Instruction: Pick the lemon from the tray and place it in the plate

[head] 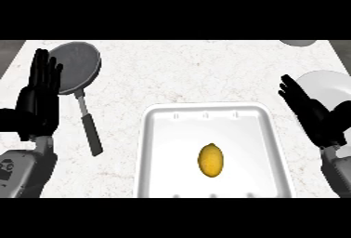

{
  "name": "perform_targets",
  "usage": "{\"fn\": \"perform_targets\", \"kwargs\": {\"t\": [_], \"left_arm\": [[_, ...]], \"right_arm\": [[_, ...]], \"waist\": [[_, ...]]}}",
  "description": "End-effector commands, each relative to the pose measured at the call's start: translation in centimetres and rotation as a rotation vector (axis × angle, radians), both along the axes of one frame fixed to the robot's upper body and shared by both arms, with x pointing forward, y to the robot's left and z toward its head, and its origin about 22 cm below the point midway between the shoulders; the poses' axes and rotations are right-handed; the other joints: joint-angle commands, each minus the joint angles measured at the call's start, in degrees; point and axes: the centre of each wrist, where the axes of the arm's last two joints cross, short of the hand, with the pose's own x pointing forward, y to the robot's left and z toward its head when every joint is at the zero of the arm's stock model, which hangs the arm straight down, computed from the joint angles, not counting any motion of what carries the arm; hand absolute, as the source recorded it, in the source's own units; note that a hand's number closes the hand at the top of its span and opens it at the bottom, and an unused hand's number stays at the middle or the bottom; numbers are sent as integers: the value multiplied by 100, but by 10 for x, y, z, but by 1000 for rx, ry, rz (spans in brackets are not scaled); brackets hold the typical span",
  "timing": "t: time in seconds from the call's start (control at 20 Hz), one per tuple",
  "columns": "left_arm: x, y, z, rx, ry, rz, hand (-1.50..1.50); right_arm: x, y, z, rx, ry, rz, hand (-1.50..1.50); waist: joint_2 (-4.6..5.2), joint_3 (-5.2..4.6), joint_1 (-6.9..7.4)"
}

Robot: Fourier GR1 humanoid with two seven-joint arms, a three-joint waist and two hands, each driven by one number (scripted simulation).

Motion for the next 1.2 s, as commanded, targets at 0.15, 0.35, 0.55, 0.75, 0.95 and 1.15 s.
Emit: {"fn": "perform_targets", "kwargs": {"t": [0.15,0.35,0.55,0.75,0.95,1.15], "left_arm": [[-38,4,-80,-8,429,-28,0],[-63,-9,-114,-89,590,-79,0],[-80,-14,-124,-116,649,-124,0],[-79,-10,-117,-110,638,-172,0],[-74,-29,-117,-106,638,-206,0],[-83,-21,-124,-103,645,-205,0]], "right_arm": [[6,-5,62,10,-309,-252,150],[-13,-74,60,-408,-285,-595,150],[-41,-26,28,-213,-439,-812,-150],[-93,27,19,-159,-506,-799,-150],[-135,41,21,-275,-428,-731,-150],[-153,34,27,-436,-209,-566,-150]], "waist": [[-150,-127,-264],[-167,-196,-690],[-226,-126,-514],[-175,-125,-332],[-120,-131,-204],[-90,-166,-131]]}}
